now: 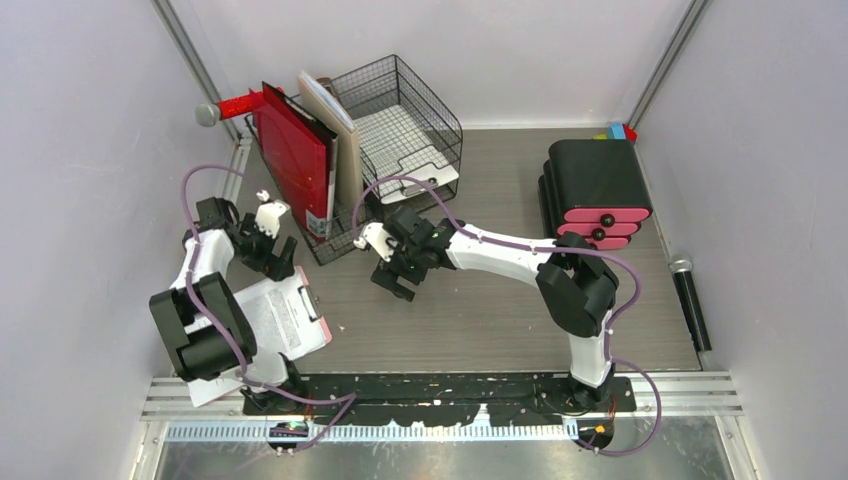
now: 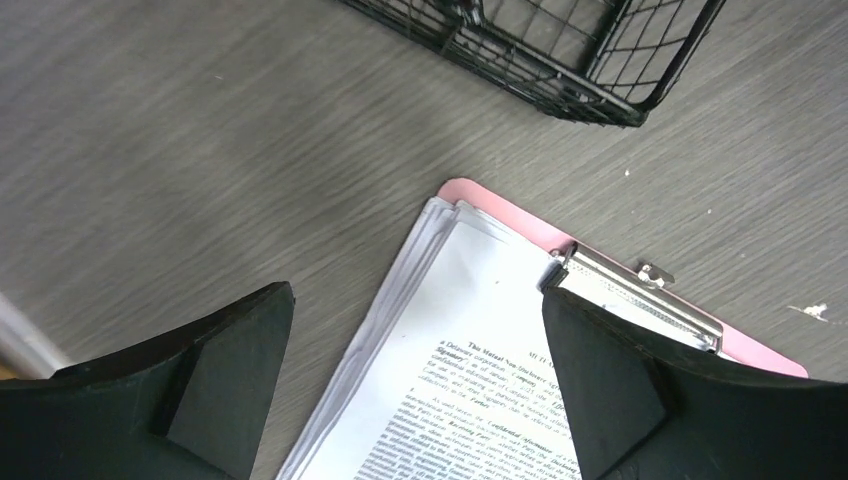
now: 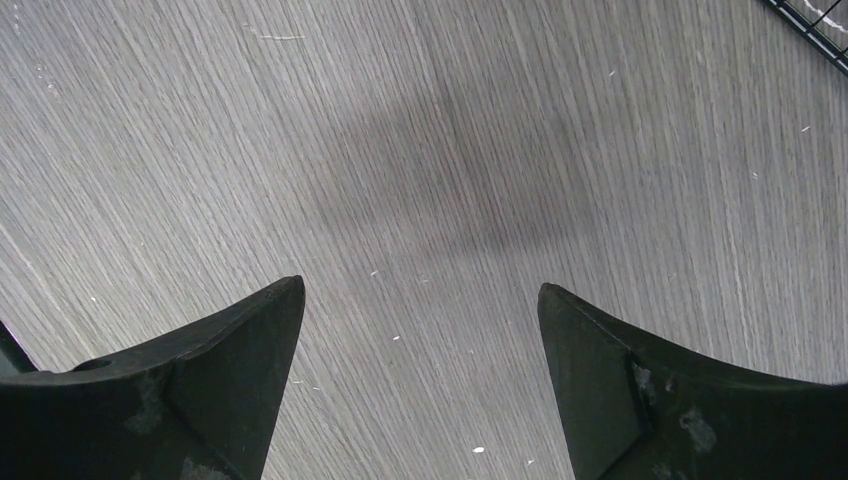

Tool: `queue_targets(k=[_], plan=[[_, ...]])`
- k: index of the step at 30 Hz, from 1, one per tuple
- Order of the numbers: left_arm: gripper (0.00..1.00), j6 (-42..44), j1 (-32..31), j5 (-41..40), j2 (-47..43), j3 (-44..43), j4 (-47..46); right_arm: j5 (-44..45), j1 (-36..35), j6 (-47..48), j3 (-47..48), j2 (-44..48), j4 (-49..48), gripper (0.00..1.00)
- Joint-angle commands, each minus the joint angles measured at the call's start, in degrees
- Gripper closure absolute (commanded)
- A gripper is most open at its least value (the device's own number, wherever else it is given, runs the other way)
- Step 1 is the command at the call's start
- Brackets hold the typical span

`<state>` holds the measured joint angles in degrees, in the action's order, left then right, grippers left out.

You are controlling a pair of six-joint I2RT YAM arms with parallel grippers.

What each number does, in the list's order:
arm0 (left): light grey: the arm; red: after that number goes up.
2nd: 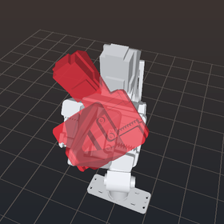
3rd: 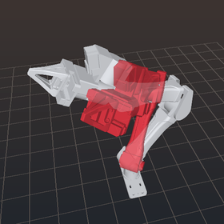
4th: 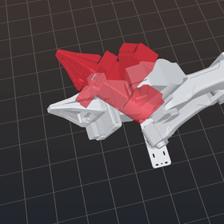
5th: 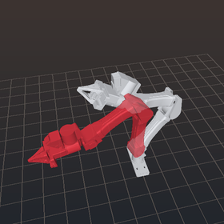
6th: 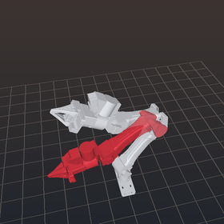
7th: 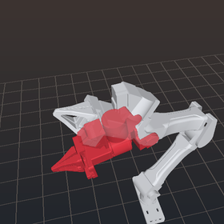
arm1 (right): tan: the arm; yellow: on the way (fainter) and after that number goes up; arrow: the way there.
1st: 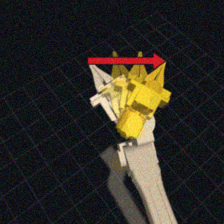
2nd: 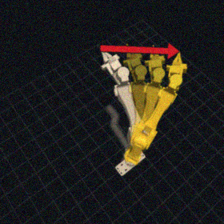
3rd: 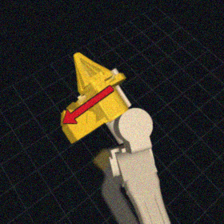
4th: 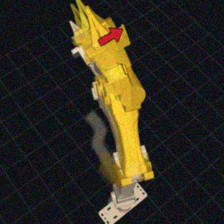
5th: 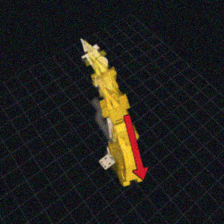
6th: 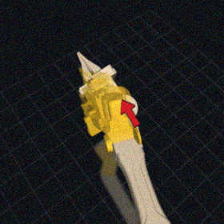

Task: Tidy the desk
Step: Move the folder to the center of the board.

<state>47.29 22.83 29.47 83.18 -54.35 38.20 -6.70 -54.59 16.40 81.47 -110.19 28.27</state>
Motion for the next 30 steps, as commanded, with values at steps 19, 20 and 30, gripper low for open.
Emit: queue_targets(k=[19,20,30], plan=[[0.0,16.77,0.98,1.45,0.89,14.66,-6.08,-0.02,0.1,1.38,0.24,0.13,-0.6,0.07],[0.0,17.35,0.72,1.11,0.23,15.39,-6.42,0.09,0.1,1.6,0.19,0.1,-0.61,0.07],[0.0,19.78,-5.91,-2.66,-8.38,19.22,-7.3,1.89,0.27,2.9,0.17,0.06,-0.39,0.07]])
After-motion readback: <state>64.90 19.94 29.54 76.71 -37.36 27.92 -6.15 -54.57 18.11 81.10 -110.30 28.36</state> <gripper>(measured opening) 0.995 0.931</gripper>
